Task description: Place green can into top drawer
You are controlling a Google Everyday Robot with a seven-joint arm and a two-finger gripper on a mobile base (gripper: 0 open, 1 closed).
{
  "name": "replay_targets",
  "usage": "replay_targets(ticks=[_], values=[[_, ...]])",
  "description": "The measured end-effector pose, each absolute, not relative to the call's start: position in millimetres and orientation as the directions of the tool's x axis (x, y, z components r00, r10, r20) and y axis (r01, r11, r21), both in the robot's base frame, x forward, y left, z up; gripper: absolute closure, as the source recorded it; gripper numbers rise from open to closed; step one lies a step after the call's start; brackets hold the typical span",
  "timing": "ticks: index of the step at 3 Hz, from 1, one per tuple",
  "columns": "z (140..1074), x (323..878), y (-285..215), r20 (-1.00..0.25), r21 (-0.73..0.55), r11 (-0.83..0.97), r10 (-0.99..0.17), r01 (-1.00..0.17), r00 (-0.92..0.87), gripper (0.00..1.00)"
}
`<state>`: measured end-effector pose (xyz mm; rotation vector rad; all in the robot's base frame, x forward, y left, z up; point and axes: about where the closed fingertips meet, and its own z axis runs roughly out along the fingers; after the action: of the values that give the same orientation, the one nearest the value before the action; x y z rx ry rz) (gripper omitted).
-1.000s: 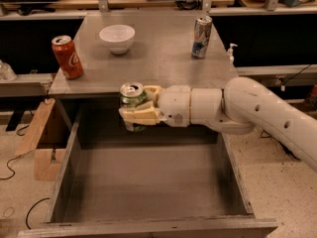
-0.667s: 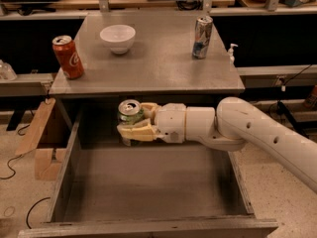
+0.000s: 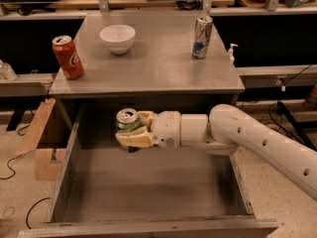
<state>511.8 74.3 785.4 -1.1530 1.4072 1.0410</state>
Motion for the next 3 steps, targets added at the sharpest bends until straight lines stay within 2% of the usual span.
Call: replay_targets(ticks=[1,3], values=[[742.5,514.6,83.4,-0.989,0.045,0.155,-0.129,-0.987,-0.066,1.00],[686.8,526.3,94.4,-0.990,-0.014,0.115,-0.144,-0.993,-0.002,1.00]])
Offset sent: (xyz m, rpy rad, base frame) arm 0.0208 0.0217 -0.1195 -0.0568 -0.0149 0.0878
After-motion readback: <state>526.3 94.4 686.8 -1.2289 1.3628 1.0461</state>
